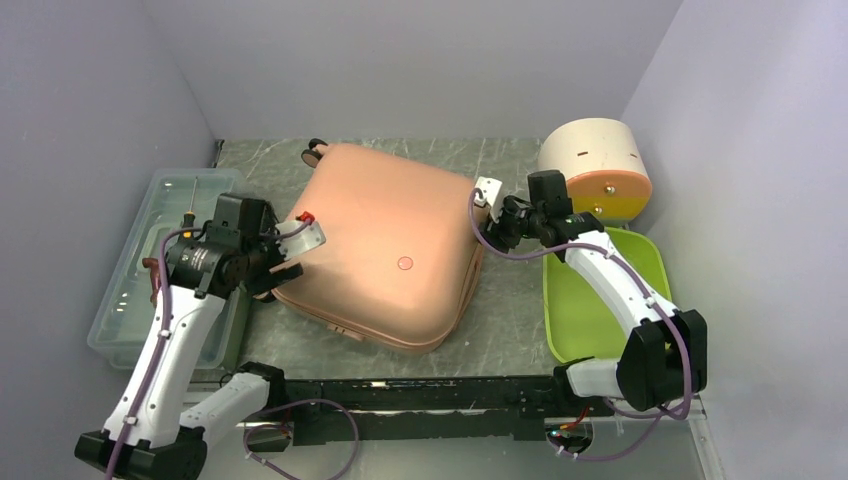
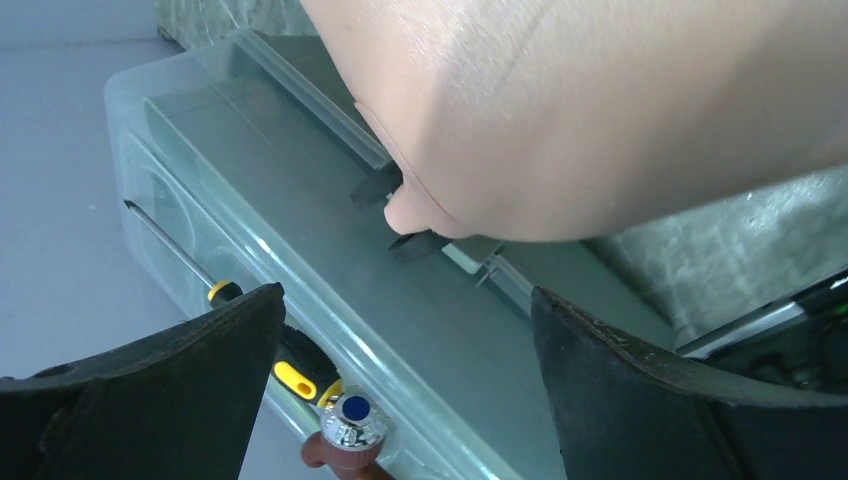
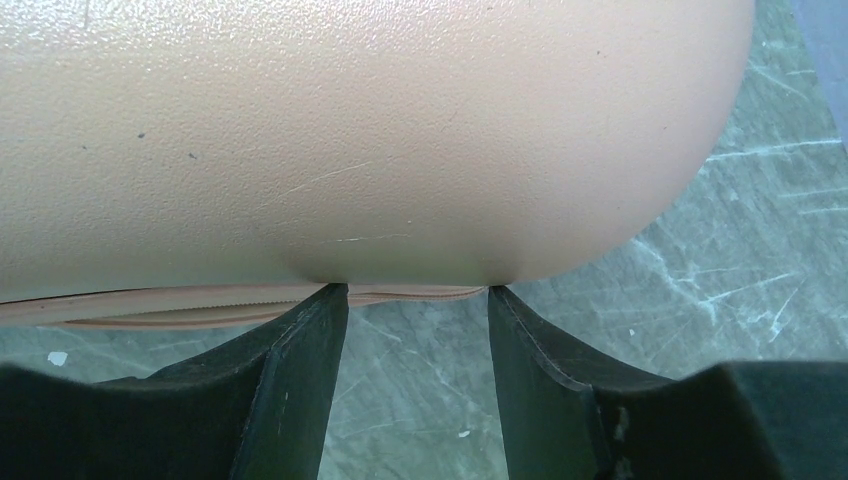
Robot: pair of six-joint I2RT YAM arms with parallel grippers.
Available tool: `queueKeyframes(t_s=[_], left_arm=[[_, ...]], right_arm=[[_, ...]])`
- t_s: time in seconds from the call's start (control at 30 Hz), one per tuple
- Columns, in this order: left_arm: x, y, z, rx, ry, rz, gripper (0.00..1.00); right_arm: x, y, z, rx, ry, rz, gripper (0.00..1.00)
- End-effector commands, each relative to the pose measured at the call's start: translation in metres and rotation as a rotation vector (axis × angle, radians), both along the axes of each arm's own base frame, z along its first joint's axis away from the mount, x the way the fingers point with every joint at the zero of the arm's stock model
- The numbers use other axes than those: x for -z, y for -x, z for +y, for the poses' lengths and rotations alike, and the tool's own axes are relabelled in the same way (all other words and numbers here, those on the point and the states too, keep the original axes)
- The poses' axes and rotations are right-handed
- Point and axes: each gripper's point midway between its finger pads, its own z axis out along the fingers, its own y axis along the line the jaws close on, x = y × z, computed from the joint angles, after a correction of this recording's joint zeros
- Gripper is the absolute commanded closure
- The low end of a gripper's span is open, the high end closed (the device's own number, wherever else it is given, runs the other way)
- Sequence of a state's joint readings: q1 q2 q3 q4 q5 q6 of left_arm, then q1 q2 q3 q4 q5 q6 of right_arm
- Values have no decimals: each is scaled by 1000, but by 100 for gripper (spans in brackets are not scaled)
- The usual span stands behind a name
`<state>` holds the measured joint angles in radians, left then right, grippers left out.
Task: Open, take out, and arrange the luggage
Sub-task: Pick up the handle of the luggage.
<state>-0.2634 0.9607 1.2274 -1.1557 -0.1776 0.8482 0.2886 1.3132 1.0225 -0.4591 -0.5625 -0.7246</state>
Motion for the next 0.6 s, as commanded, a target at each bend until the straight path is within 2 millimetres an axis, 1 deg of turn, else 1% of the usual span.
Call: queueKeyframes(t_s=[0.0,0.03,0.1,0.17,0.23,0.3,0.33,0.43,0.5,0.57], left_arm=[[0,8,5,242,-122,74,1],[0,8,6,265,-128,87,1],[6,5,11,310,-150,142,0],[13,-2,21,333,-182,190,0],[24,-14,28,370,-190,226,1],[31,-22,31,415,-169,241,3],[33,-24,28,452,-141,243,4],[34,-30,12,550,-76,225,5],[32,-37,5,575,-44,199,5],[34,-39,-1,591,-11,202,8]], right_arm=[[-25,-2,17,-64,-98,-86,44],[-26,-2,16,-62,-103,-85,44],[-29,-1,16,-60,-112,-87,44],[-31,-1,14,-57,-121,-90,44],[-32,-1,11,-51,-132,-87,44],[-34,0,9,-50,-148,-83,44],[-35,1,8,-49,-155,-82,44],[-35,1,5,-45,-171,-74,44],[-35,1,4,-46,-174,-72,44],[-35,1,4,-48,-176,-71,44]])
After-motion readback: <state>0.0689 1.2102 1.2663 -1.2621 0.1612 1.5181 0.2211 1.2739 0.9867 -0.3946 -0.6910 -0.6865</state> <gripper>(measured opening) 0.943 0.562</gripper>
